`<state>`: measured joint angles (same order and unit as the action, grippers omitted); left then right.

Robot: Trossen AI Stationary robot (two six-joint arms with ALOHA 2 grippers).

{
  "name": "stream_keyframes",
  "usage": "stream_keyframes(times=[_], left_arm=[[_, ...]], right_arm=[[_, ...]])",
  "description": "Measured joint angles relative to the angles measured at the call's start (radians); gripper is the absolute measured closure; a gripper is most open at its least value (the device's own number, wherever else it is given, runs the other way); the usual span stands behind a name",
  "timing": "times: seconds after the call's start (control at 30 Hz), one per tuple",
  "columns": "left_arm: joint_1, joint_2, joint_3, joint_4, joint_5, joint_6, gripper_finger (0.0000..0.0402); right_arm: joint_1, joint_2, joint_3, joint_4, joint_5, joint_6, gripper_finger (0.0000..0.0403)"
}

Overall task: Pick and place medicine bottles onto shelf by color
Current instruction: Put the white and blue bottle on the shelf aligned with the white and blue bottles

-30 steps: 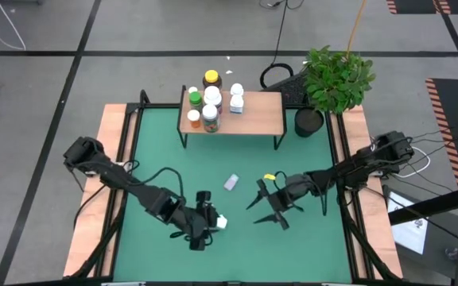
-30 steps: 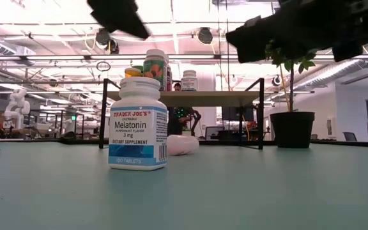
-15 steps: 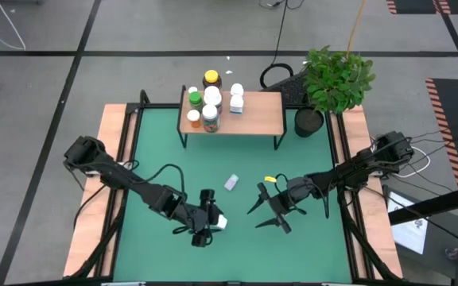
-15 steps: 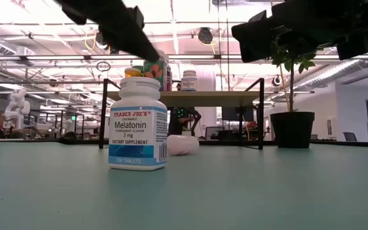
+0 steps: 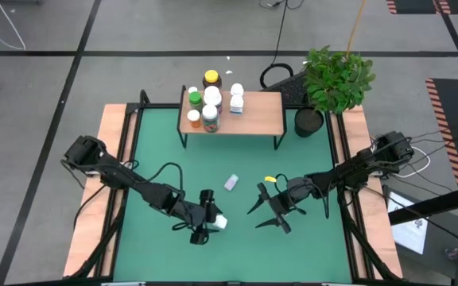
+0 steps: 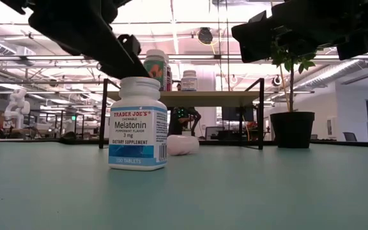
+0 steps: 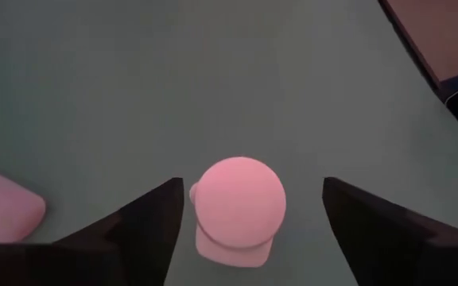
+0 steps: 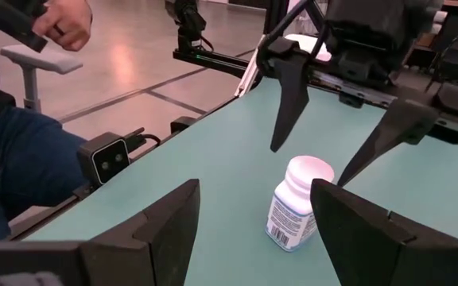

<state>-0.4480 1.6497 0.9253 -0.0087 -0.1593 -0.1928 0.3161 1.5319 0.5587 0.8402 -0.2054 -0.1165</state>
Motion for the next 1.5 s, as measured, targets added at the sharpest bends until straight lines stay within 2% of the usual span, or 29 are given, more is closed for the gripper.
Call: stream_keyframes(times=[0.43,0.67,0.77,0.97,1.07,1.2,1.27,1.37,1.43,1.5], left_arm=[[0.005,0.012,-0.049,0.094,-0.003,-0.015,0.0149],[0.013,0.036,-0.051,0.094,-0.012,-0.012,0.0151],[0.016,0.044,-0.047,0.145,0.021,0.001,0.0151],[0.023,0.049,-0.050,0.137,0.059,0.008,0.0153],[0.027,0.049,-0.050,0.134,0.061,0.008,0.0170],[0.041,0.048,-0.048,0.123,0.064,-0.011,0.0214],[0.055,0.042,-0.039,0.096,0.066,-0.034,0.0233],[0.081,0.023,0.011,-0.021,0.065,-0.080,0.0233],[0.098,0.009,0.082,-0.146,0.063,-0.079,0.0233],[0.116,0.004,0.183,-0.312,0.045,-0.055,0.0223]], right_arm=[[0.000,0.000,0.000,0.000,0.000,0.000,0.0167],[0.000,0.000,0.001,0.003,0.000,0.000,0.0167],[0.000,0.000,0.001,0.003,0.000,0.000,0.0167],[0.000,0.000,0.001,0.005,0.000,0.000,0.0167],[0.000,0.000,0.001,0.005,0.000,0.000,0.0167],[0.000,0.000,0.001,0.008,0.000,0.007,0.0167],[0.000,0.000,0.001,0.008,0.008,0.026,0.0167],[0.007,-0.001,0.001,-0.020,0.029,0.090,0.0167],[0.023,0.001,0.001,-0.063,0.042,0.129,0.0167],[0.051,0.005,0.001,-0.106,0.101,0.149,0.0167]])
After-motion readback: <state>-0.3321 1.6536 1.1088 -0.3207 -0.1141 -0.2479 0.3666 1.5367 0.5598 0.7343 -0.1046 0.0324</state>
